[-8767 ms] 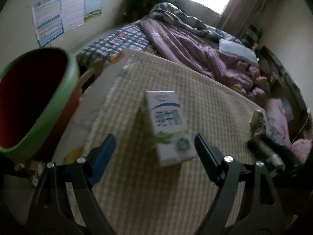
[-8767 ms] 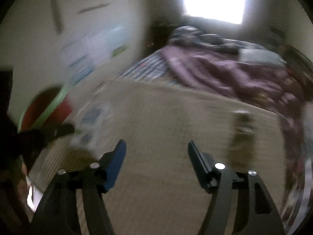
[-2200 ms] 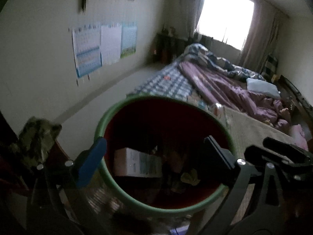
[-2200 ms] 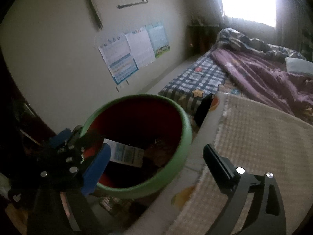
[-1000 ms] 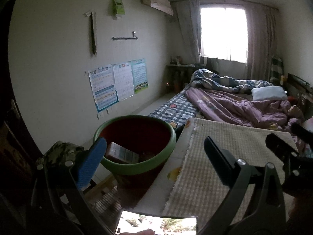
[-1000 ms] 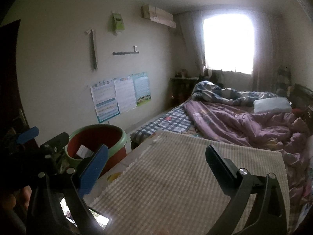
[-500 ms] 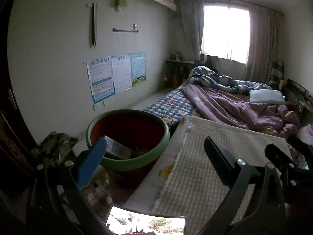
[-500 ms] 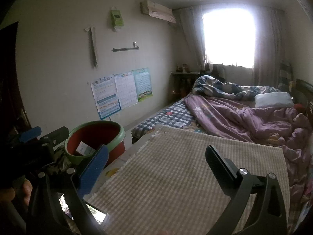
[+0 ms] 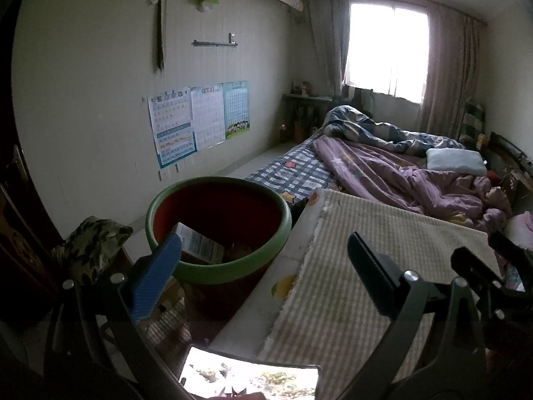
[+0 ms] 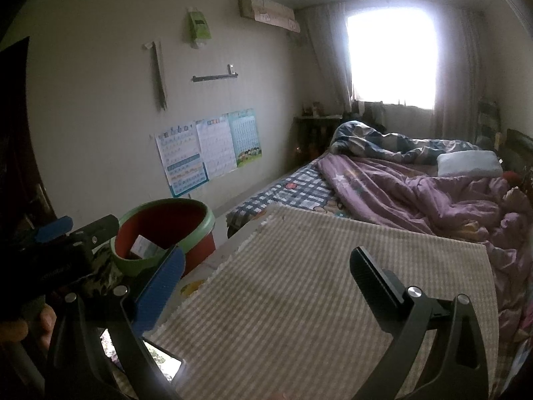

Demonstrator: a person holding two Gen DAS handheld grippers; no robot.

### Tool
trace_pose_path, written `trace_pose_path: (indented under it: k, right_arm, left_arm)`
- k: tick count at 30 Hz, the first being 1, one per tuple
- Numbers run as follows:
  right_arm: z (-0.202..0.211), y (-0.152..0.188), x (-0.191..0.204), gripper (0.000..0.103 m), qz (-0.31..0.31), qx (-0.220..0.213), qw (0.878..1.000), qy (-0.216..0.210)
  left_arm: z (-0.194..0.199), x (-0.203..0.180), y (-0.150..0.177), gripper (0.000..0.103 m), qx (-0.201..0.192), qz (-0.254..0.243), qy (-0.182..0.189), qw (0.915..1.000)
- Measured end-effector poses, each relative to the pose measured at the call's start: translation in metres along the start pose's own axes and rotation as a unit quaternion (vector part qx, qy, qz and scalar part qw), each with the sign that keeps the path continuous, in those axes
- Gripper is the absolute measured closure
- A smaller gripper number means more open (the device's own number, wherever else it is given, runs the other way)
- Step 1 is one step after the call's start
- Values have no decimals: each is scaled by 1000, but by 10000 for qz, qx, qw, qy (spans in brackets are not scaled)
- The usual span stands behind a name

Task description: Collect trash

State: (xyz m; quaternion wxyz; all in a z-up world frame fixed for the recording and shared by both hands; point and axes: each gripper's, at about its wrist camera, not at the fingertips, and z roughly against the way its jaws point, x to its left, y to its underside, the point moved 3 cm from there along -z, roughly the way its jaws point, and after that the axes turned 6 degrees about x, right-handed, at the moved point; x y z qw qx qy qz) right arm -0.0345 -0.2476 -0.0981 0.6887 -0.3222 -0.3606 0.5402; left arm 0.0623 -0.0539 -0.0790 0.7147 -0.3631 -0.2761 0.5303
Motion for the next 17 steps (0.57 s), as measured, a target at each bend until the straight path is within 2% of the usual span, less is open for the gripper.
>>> trace_pose_path:
  k: [5,10,13,17]
  right_arm:
    - [-6,3,-3,7,-38,122,9999,30]
    - [-23,20,-25,7,-219,592,9977,267]
    - [-37,37,-61,7,-422,951,9912,819]
    - [-46,61,-133,7,-908,1263,9719,1765]
  left_arm:
    - [-3,0,2,6,67,10,25,10000]
    - [-8,5,6,5,170,85,95,9998]
    - [-12,22,10,5,205,277,-148,9993]
    - [-18,44,16,5,333,416,-504,9973]
